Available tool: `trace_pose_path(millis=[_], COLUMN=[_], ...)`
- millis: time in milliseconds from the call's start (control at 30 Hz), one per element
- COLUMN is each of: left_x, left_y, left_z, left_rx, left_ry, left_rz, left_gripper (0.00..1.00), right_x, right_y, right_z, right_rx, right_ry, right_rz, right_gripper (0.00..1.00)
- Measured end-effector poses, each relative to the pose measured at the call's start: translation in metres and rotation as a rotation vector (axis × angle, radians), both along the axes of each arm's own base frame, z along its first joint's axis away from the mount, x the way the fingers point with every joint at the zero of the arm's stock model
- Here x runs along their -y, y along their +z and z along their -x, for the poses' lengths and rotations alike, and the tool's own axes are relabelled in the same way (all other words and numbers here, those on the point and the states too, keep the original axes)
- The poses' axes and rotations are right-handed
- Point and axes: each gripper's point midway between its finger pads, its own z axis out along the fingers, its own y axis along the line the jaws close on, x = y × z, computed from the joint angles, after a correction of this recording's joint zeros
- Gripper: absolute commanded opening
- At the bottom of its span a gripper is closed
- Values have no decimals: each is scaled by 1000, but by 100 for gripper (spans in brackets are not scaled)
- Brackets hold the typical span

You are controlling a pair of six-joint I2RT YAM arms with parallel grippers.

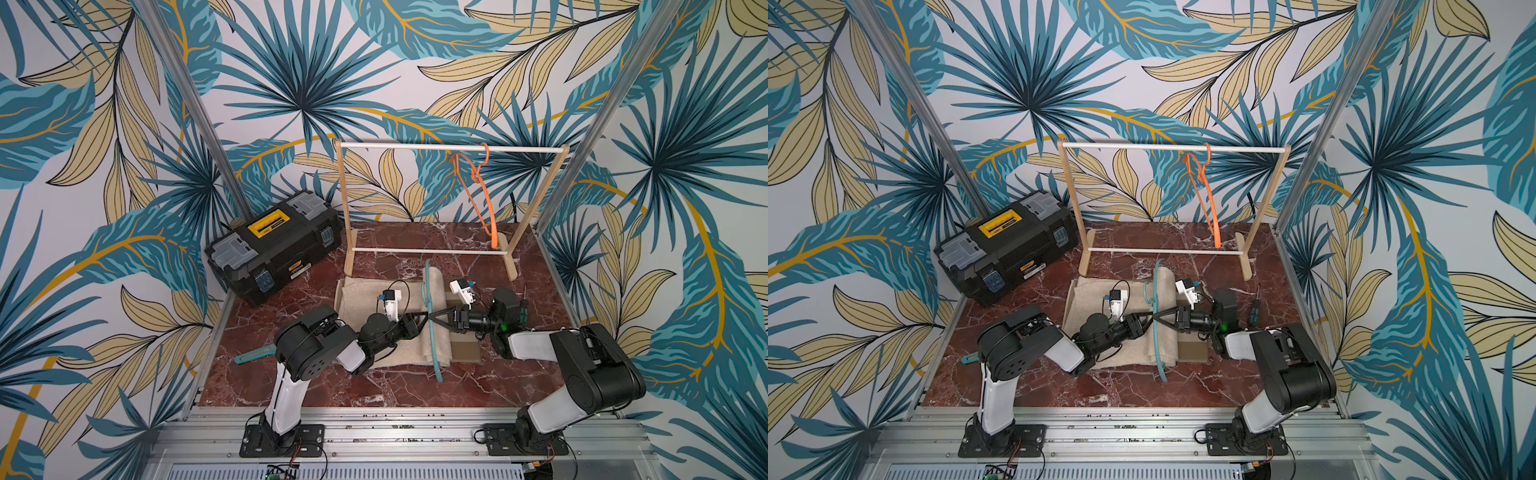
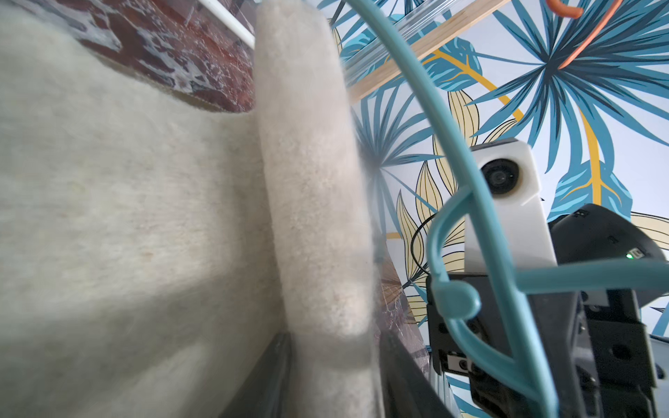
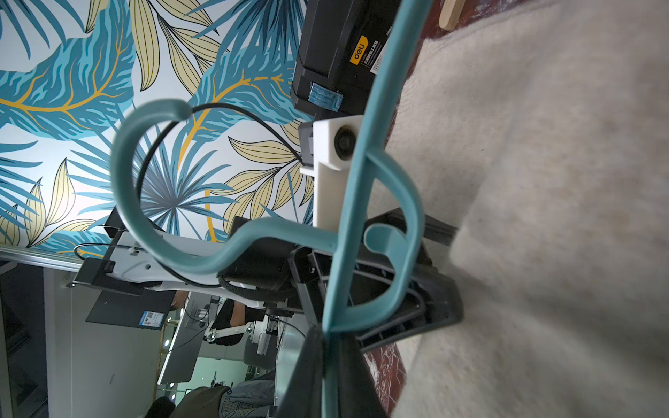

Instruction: Hang the scarf on the hanger

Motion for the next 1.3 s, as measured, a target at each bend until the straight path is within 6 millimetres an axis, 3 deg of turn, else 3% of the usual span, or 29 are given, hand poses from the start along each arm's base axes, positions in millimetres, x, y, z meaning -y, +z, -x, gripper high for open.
trace_pose_path(millis=[67,133,333,500,633,800,867,967,1133,1200,1300], left_x=[0,1,11,20,11,-37,-60,-89,-124,-138,-163], left_y=[-5,-7,8,25,28,1,0,19,71,80,78], left_z=[0,1,-4,-5,-8,-8,-10,-15,-20,-19,-14], left_rx=[-14,-26,-12,5,-9,-116,-150,-151,-75,-62,-84], left_ry=[-3,-8,-36,-79,-75,-13,18,50,60,68,99], left_rz=[-2,0,38,88,120,54,32,7,-45,-72,-123], left_gripper=[39,26,0,0,0,0,0,0,0,0,0], right_x=[0,0,0,0,-2,-7,-11,-25,-59,-64,-67], right_y=[0,0,-3,-4,3,12,13,13,9,7,-5], right_z=[0,0,1,0,-5,-10,-10,-7,3,-3,-16], right_rx=[0,-1,-8,-15,1,5,-3,-20,-65,-83,-164], right_ry=[0,0,0,1,0,6,15,52,133,124,90], right_rz=[0,1,8,11,4,-12,-21,-40,-92,-119,-138], right_gripper=[0,0,0,0,0,0,0,0,0,0,0])
